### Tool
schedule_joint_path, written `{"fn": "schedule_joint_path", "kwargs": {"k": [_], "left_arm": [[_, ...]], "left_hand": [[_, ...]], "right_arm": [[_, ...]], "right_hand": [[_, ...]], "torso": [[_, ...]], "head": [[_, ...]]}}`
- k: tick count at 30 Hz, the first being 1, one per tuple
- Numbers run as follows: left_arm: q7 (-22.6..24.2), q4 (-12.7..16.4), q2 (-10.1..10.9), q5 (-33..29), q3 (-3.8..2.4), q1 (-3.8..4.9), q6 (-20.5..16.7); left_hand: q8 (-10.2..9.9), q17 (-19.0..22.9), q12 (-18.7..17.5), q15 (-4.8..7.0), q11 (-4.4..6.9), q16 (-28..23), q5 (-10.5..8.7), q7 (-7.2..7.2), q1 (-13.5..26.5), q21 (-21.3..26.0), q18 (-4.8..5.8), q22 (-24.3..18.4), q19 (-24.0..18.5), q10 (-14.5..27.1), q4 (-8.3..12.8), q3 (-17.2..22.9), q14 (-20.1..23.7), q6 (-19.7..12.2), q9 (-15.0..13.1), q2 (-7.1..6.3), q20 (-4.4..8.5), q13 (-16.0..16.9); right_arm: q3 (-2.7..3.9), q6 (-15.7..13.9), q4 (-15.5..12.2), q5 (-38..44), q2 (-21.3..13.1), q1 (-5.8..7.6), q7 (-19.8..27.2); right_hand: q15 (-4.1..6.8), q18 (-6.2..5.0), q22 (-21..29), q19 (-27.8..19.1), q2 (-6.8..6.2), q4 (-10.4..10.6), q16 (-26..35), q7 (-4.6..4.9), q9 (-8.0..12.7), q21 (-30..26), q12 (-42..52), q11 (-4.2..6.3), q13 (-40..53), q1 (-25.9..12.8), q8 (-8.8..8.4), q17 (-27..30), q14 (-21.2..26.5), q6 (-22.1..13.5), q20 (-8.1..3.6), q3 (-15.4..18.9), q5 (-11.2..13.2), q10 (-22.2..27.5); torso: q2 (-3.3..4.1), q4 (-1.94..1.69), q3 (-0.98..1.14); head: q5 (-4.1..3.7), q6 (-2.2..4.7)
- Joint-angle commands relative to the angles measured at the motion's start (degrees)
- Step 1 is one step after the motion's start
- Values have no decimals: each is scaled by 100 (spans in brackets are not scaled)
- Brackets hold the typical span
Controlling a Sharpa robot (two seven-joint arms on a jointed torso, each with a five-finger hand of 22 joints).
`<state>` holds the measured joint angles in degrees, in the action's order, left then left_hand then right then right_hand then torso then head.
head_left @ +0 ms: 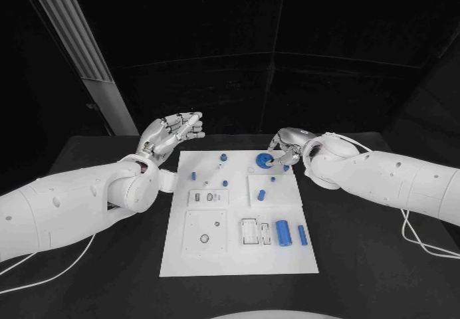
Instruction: Assemble the parts on the task board
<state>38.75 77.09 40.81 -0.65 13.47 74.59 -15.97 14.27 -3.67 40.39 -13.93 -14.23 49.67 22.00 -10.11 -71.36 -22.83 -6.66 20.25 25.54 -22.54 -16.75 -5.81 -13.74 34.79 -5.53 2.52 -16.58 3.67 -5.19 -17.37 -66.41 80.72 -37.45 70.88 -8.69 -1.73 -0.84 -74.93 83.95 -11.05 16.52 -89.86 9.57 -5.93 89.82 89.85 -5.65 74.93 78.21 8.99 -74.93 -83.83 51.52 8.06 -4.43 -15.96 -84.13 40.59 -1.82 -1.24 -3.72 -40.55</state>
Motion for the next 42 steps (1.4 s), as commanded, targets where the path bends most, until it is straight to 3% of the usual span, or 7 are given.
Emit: {"fn": "schedule_joint_path", "kwargs": {"k": [1, 10, 14, 24, 42], "left_arm": [[1168, 15, 3, 0, -5, 7, 58], [1167, 13, 5, 0, -5, 7, 57], [1164, 13, 0, 0, -5, 7, 61], [1161, 19, 13, 0, -5, 7, 58], [1158, 19, 15, 0, -5, 7, 61]], "left_hand": [[26, -7, -20, -1, -10, -15, 27, -611, -12, -6, 37, -5, -49, 22, -1, -38, 42, -42, -6, 29, 1, 2], [26, -7, -20, -1, -10, -15, 27, -611, -12, -6, 37, -5, -49, 22, -1, -38, 42, -42, -6, 29, 1, 2], [26, -7, -20, -1, -10, -15, 27, -611, -12, -6, 37, -5, -49, 22, -1, -38, 42, -42, -6, 29, 1, 2], [40, -7, -21, -3, -12, -13, 28, -612, -15, -5, 39, -8, -55, 26, -1, -46, 49, -56, -7, 33, 1, 3], [40, -7, -21, -3, -12, -13, 28, -612, -15, -5, 39, -8, -55, 26, -1, -46, 49, -56, -7, 33, 1, 3]], "right_arm": [[4, 125, 7, 34, 30, 10, -64], [5, 155, 58, 79, 125, 9, -161], [5, 186, 102, 79, 178, 9, -254], [5, 265, 172, 120, 266, 9, -466], [5, 492, 203, 169, 311, 7, -696]], "right_hand": [[-36, 84, -1507, 605, 22, -7, -14, 13, -11, 18, 15, -44, 1507, 101, 45, -1507, -617, 59, 32, -39, 27, -587], [-49, 84, -1507, 605, 113, -27, -14, 32, -16, 18, 15, -61, 1507, 184, 70, -1507, -617, 71, 44, -105, 40, -587], [-56, 84, -1507, 605, 167, -43, -14, 42, -12, 18, 15, -69, 1507, 218, 66, -1507, -617, 50, 50, -139, 49, -587], [-74, 84, -1507, 605, 250, -89, -14, 61, 16, 18, 15, -89, 1507, 264, 19, -1507, -617, -65, 67, -185, 81, -587], [-91, 84, -1507, 605, 351, -165, -14, 74, 23, 18, 15, -103, 1507, 332, 21, -1507, -617, -72, 83, -239, 134, -587]], "torso": [[1, -5, 1], [-1, 6, 2], [0, -1, 2], [-6, 1, 4], [-3, -1, 5]], "head": [[10, 0], [3, -5], [-44, 2], [10, 7], [-6, 11]]}}
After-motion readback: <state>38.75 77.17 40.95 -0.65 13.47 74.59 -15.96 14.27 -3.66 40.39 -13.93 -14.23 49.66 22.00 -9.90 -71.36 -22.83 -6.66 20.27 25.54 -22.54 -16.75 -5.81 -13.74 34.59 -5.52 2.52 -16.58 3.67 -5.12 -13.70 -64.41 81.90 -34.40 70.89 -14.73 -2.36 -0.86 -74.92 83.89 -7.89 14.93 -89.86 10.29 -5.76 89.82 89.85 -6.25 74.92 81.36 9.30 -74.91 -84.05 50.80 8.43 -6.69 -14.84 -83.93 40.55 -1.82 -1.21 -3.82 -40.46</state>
